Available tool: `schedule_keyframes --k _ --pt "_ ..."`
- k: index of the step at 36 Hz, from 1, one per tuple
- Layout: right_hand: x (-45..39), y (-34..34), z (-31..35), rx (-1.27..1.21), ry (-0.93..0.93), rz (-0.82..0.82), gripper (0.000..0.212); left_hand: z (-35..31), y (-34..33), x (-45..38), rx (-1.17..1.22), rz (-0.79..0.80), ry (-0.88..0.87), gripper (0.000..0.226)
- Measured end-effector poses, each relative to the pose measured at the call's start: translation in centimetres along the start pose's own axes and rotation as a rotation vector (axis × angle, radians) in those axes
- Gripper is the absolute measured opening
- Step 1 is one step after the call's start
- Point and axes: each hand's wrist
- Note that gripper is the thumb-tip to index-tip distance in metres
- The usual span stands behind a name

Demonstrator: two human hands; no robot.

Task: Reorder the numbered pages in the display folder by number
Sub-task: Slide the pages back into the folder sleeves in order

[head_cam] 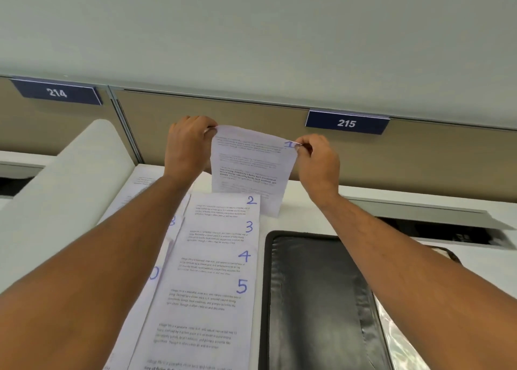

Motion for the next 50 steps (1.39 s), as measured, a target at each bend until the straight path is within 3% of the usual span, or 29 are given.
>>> schedule_keyframes --k 15,23,28,40,50 --pt "9.1 13.7 -1.6 -0.185 -0.125 -0.081 0.015 -13.6 5.3 6.3 0.612 -0.197 0.187 0.009" --pt "13.8 19.5 -3.6 -0.276 -0.194 -0.121 0.017 -19.4 5.7 10.0 0.748 -0.162 0.163 0.011" --pt "16.0 22.5 -5.0 -0.397 -0.269 -0.153 0.017 -23.1 4.9 11.7 0.88 -0.121 0.238 0.006" --pt "20.2 24.6 -13.0 -0.513 -0.509 0.151 0.016 -29.1 -0.3 17.2 1.021 0.01 0.652 0.015" --pt "23.3 26.9 -19.4 -0.441 -0.681 0.226 0.014 -31.3 -5.4 24.1 1.005 0.065 1.022 0.016"
Point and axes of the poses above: each hand's wrist, its own x-axis away from the middle knuckle, its own y-axis out of the back of the hand, z = x × y, and after that the axes turned 13 degrees about x, right-handed
